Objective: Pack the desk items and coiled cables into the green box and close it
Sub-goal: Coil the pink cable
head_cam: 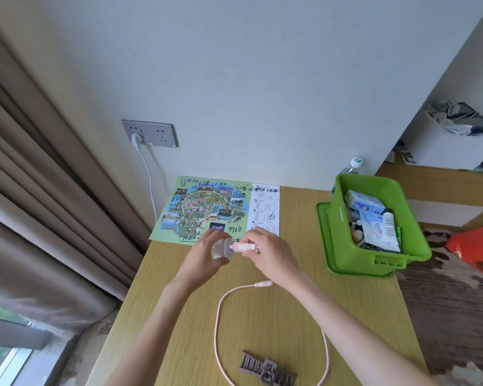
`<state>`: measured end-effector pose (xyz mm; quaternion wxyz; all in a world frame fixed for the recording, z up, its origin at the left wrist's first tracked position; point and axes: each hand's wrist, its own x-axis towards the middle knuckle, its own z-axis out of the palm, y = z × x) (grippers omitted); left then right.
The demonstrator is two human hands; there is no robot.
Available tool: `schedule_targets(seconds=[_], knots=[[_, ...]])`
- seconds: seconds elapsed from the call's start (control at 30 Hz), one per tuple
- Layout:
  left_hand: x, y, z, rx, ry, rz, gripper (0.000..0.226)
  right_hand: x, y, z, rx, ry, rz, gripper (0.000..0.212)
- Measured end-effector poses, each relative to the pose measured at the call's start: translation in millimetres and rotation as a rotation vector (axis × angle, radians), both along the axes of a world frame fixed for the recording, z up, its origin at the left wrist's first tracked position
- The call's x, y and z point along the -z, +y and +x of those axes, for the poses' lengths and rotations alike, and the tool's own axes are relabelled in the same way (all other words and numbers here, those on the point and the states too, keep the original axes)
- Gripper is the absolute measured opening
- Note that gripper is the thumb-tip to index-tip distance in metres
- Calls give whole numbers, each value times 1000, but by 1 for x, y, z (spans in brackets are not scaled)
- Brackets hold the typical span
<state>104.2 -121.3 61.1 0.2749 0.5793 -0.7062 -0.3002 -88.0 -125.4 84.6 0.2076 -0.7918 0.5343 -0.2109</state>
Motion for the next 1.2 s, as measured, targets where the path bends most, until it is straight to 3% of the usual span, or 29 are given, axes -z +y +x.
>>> schedule_targets(seconds=[0.7,0.97,1.2], knots=[[-84,-9,-25,106,4,-137,53,-80,9,-31,53,-32,-61,9],[-140,-20,-40,124,-16,-267,55,-131,2,-47,57,-64,-203,8],[-172,-13,-57,248,-304,-363,41,-152,0,-62,38,-182,-187,15]])
